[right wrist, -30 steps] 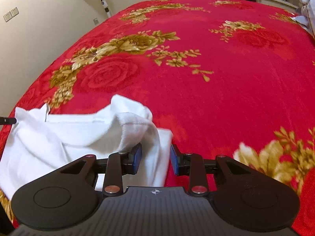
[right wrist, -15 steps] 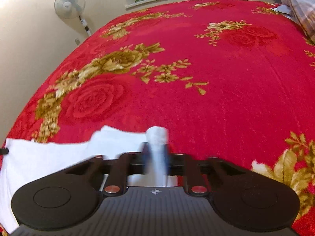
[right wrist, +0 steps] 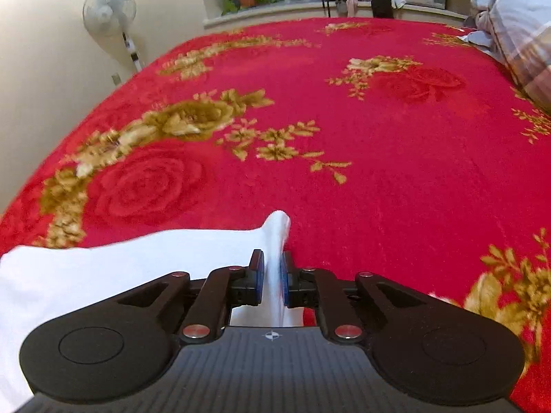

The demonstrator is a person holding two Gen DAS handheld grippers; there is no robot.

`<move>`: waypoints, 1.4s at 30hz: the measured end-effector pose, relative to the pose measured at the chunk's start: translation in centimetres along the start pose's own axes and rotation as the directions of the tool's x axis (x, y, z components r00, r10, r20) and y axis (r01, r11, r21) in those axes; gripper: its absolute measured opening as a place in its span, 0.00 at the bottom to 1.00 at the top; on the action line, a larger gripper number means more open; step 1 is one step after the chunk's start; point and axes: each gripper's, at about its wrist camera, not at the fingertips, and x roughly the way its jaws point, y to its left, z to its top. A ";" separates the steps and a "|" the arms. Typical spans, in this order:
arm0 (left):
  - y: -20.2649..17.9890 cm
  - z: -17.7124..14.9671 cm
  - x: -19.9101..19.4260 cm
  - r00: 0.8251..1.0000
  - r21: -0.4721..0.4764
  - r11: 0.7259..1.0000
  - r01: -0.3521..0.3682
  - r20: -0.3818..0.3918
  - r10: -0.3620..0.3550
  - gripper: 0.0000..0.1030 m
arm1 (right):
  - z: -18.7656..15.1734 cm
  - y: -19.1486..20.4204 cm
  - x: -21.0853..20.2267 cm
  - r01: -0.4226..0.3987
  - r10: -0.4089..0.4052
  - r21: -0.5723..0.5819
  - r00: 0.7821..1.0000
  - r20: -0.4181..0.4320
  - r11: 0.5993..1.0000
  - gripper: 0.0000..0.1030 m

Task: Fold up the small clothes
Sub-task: 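Lay the folded hem onto the collar with both grippers and open them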

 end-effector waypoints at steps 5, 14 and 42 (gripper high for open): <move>-0.2 -4.4 -2.2 0.987 0.031 0.996 0.082 -0.139 -0.077 0.36 | -2.7 -0.9 -4.2 -0.044 0.046 0.026 0.996 -0.074 0.999 0.20; 0.0 -12.4 -5.3 0.969 0.078 0.988 0.136 -0.217 -0.117 0.35 | -10.2 -1.1 -8.3 -0.020 0.013 -0.035 0.982 -0.191 0.999 0.21; -3.0 -13.4 -8.9 0.989 0.208 0.967 0.149 -0.030 -0.146 0.06 | -11.4 -2.4 -13.4 -0.014 0.014 0.040 1.000 -0.015 0.999 0.11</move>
